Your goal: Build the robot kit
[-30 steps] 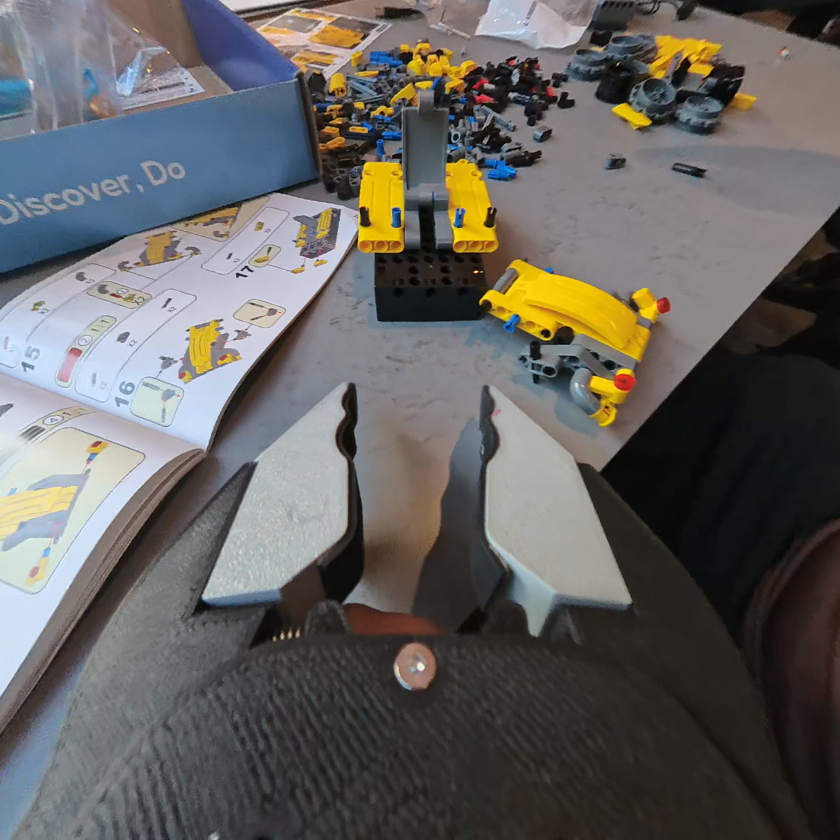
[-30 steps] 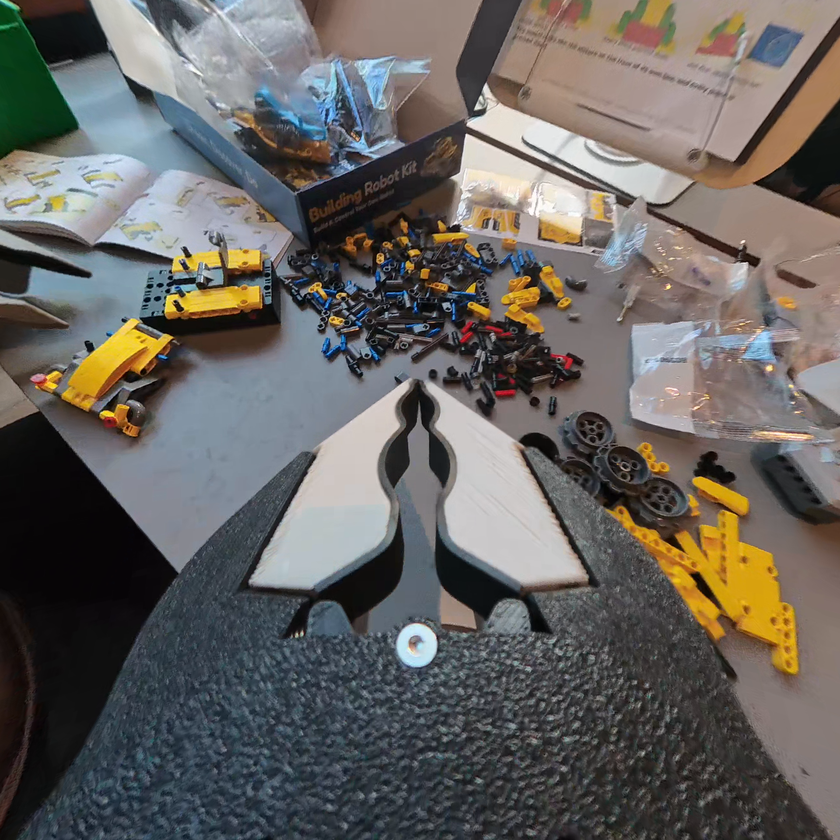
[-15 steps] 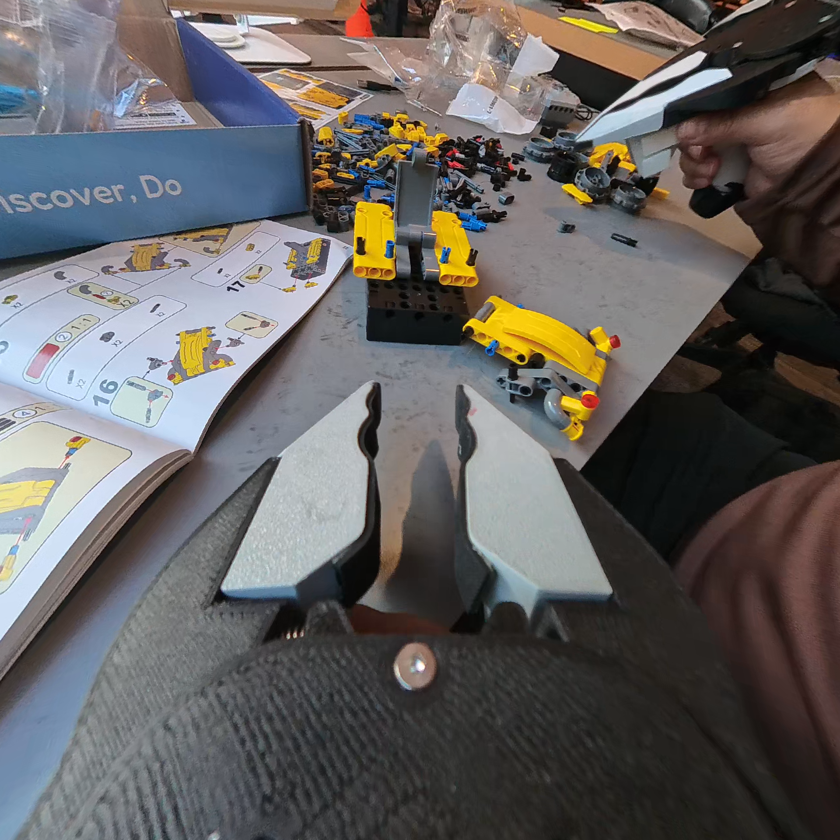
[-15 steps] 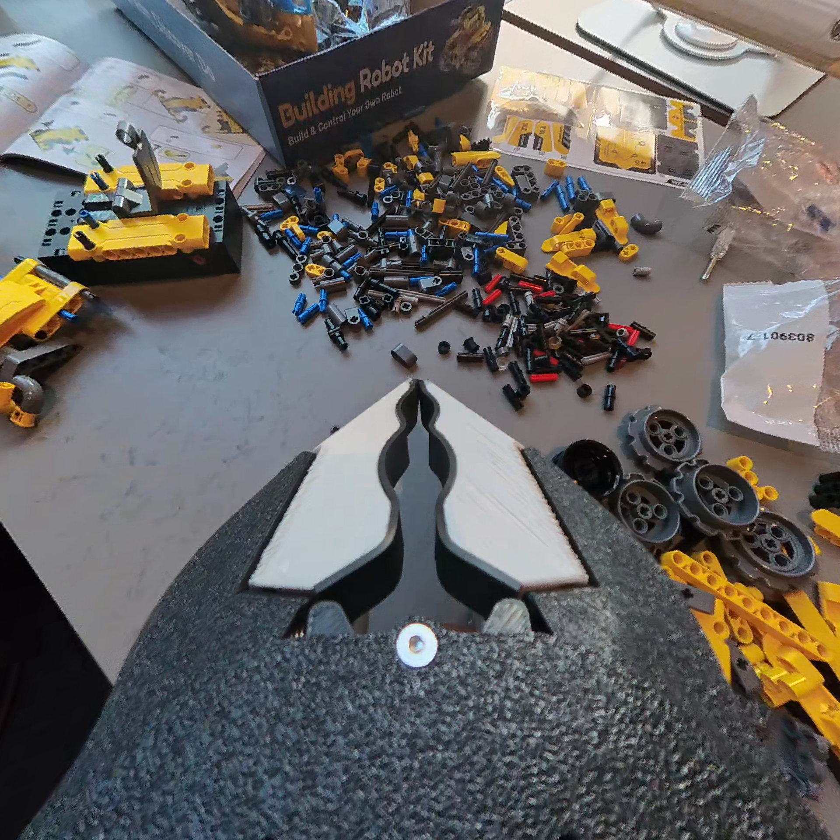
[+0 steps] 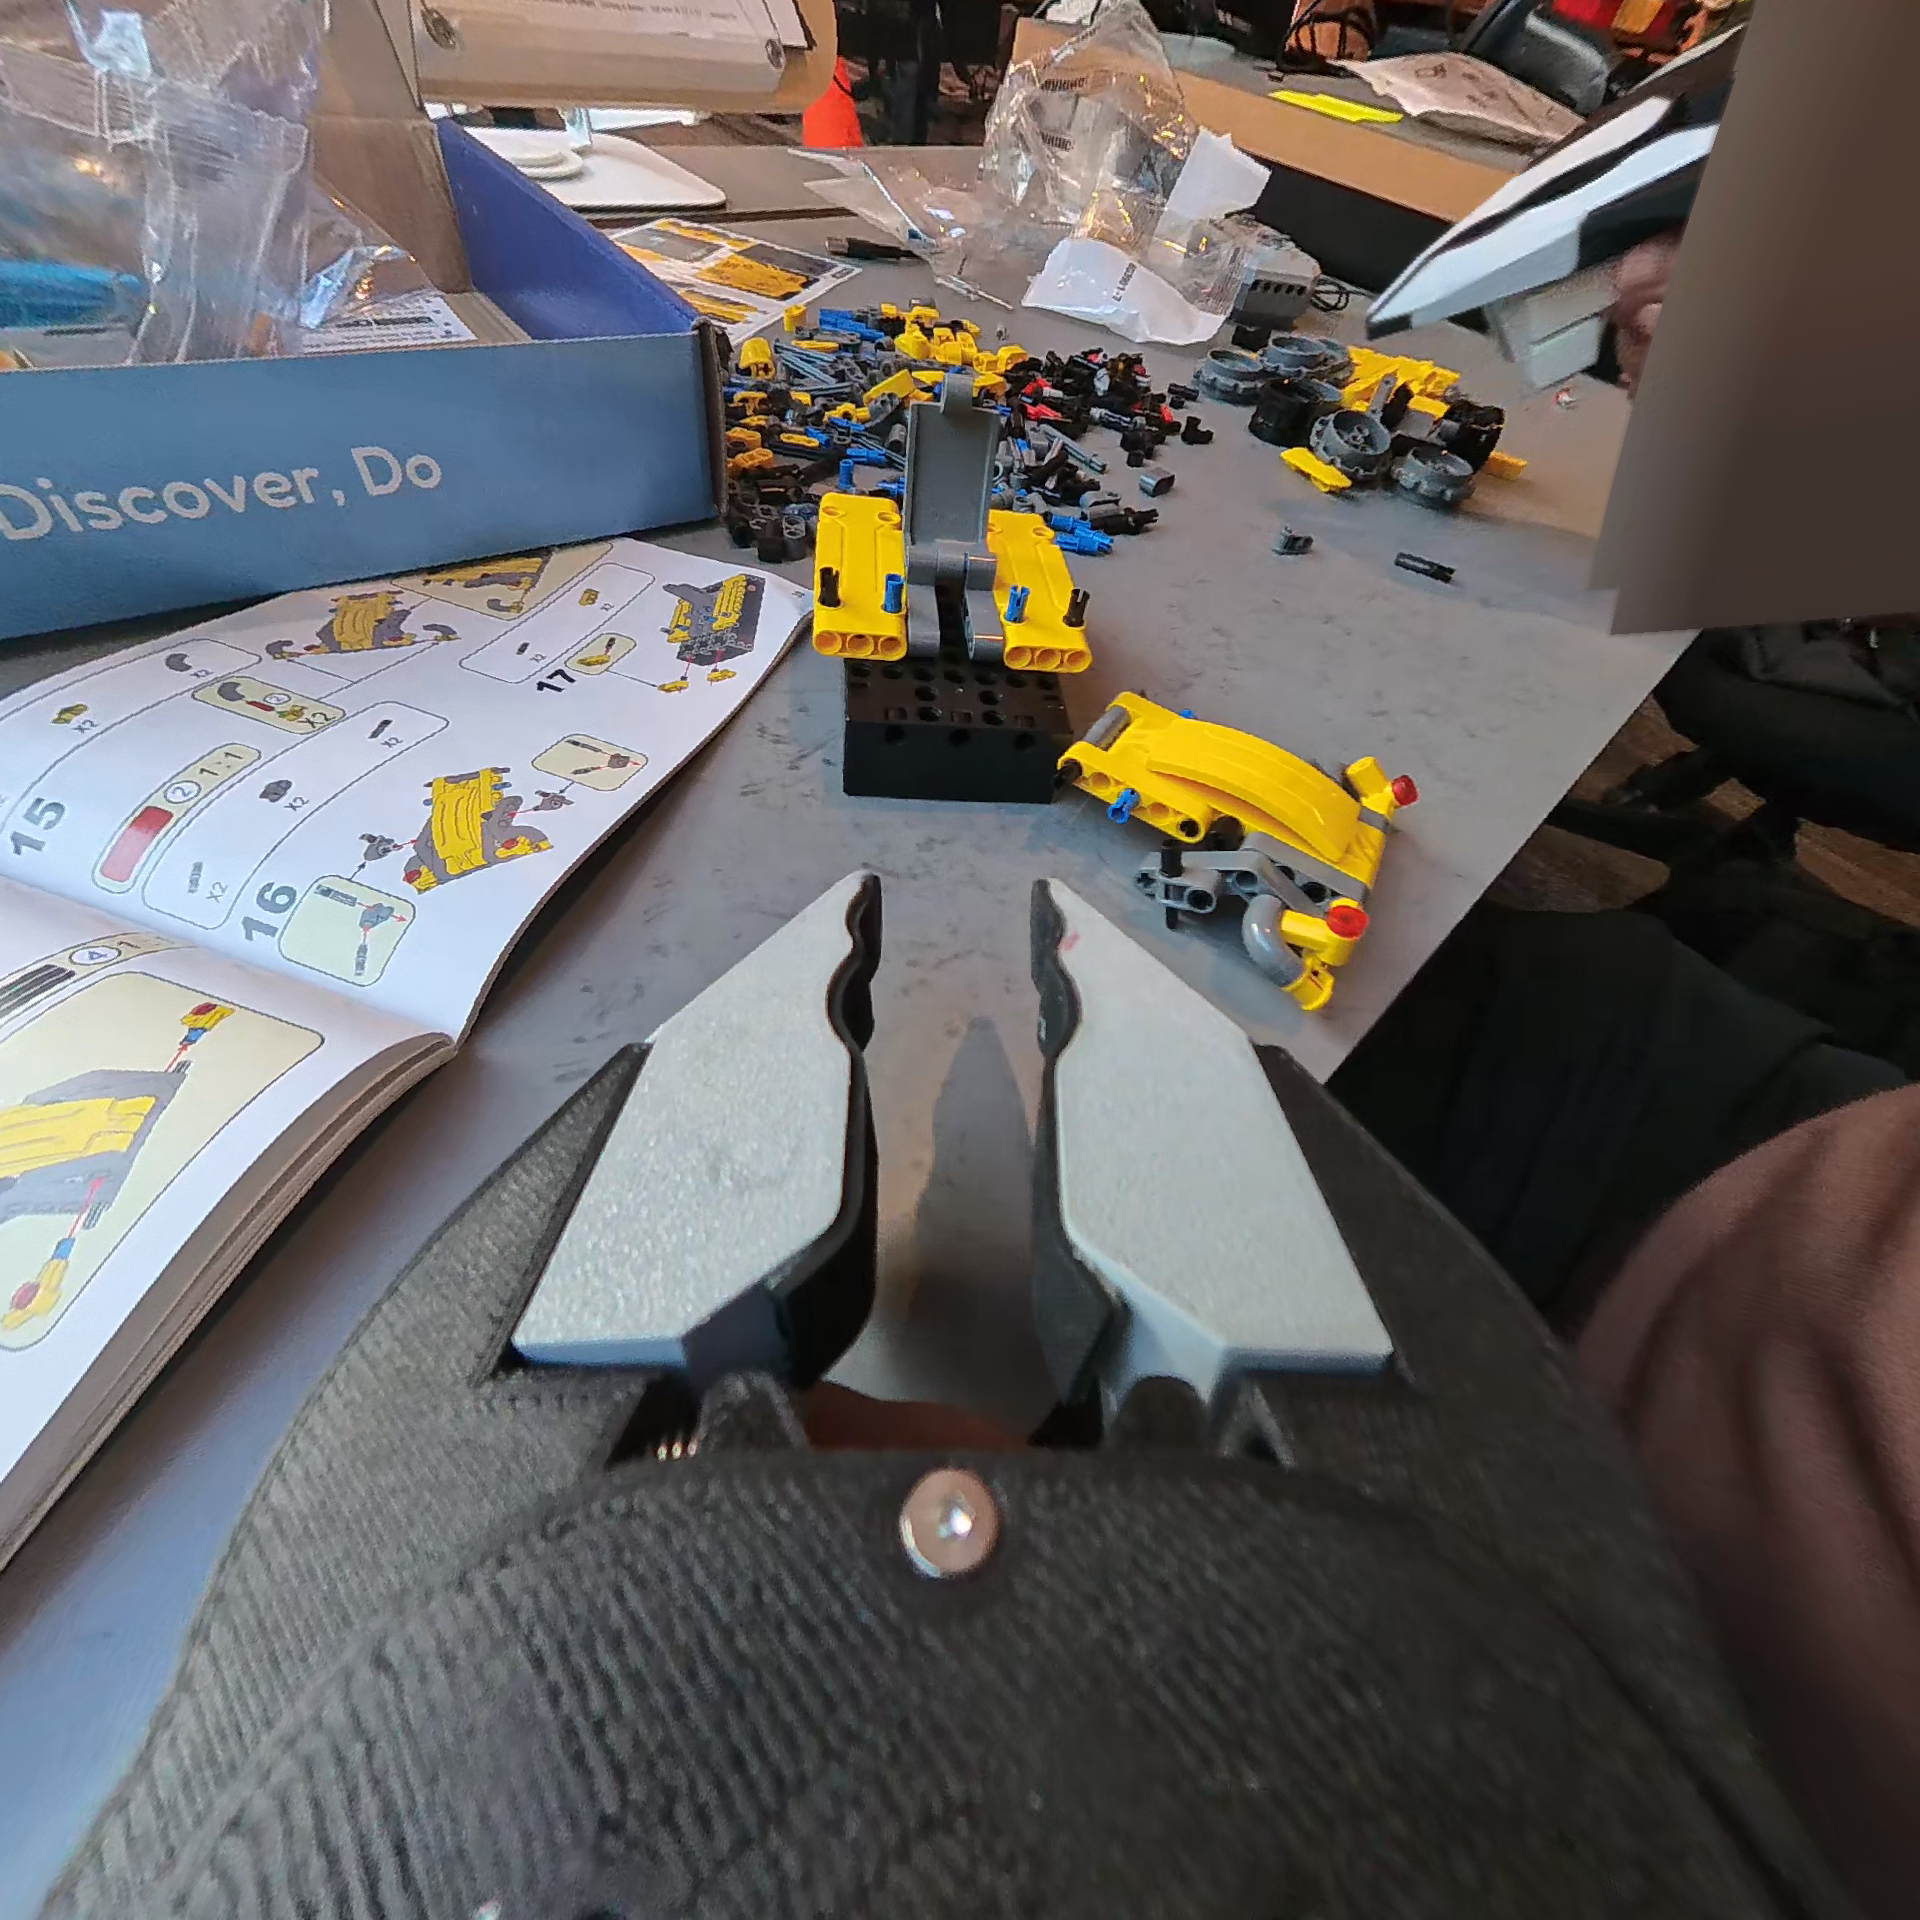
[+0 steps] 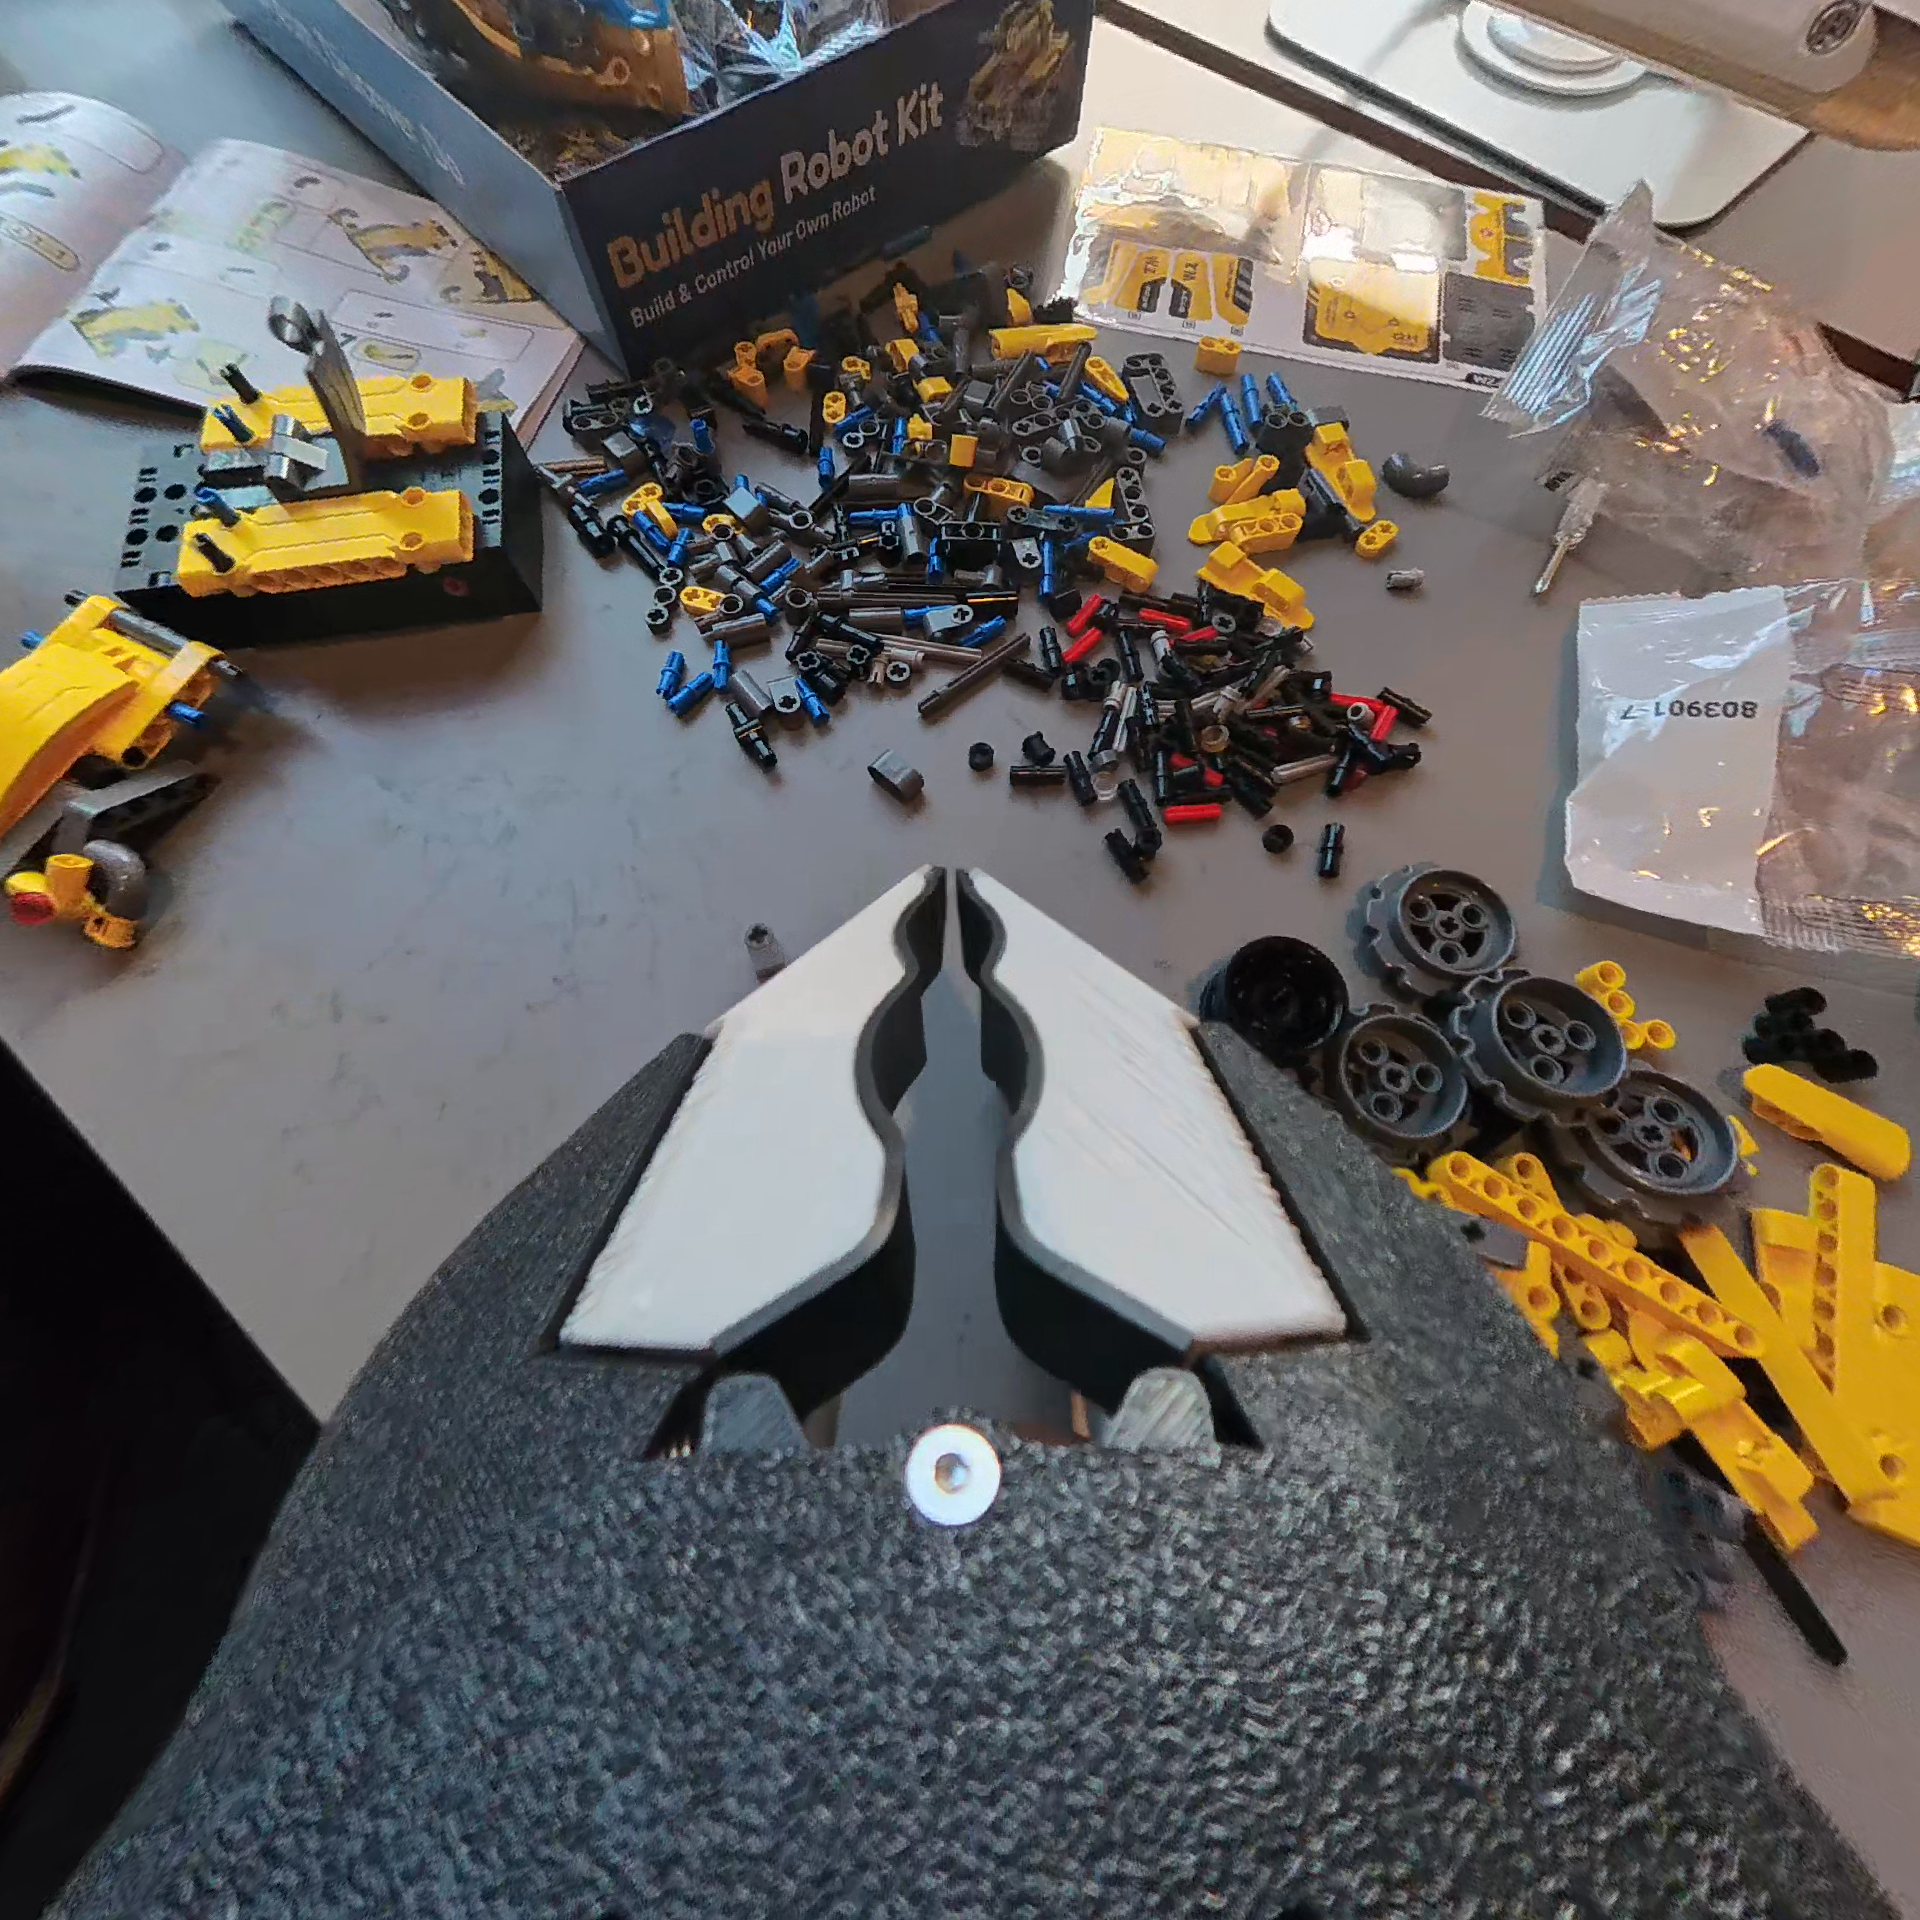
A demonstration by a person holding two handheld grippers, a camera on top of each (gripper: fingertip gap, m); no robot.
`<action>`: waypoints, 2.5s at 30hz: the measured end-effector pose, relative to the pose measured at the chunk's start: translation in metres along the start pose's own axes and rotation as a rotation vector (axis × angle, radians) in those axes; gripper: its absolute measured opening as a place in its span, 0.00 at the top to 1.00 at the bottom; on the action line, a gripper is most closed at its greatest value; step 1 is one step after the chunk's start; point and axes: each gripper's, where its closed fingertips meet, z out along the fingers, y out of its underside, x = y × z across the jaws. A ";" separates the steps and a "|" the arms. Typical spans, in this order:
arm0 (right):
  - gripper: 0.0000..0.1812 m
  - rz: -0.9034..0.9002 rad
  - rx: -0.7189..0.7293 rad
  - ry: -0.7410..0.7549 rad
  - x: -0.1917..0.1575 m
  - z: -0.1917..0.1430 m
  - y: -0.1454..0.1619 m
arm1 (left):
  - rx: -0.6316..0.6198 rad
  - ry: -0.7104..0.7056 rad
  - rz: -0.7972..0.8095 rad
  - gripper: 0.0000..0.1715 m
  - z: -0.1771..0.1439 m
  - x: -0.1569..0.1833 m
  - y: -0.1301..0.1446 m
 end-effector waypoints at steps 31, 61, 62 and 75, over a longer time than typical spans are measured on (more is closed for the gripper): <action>0.91 -0.055 -0.041 -0.141 -0.034 -0.031 0.033 | 0.043 -0.014 0.016 0.85 -0.004 0.000 -0.003; 0.81 0.144 0.309 0.060 0.002 -0.145 0.089 | 0.181 -0.054 0.016 0.81 -0.020 0.002 -0.015; 0.80 0.117 0.302 0.050 -0.008 -0.143 0.085 | 0.189 -0.056 0.008 0.80 -0.023 0.005 -0.014; 0.74 0.075 0.392 0.068 -0.037 -0.168 0.045 | 0.167 -0.080 0.119 0.80 -0.048 0.035 0.009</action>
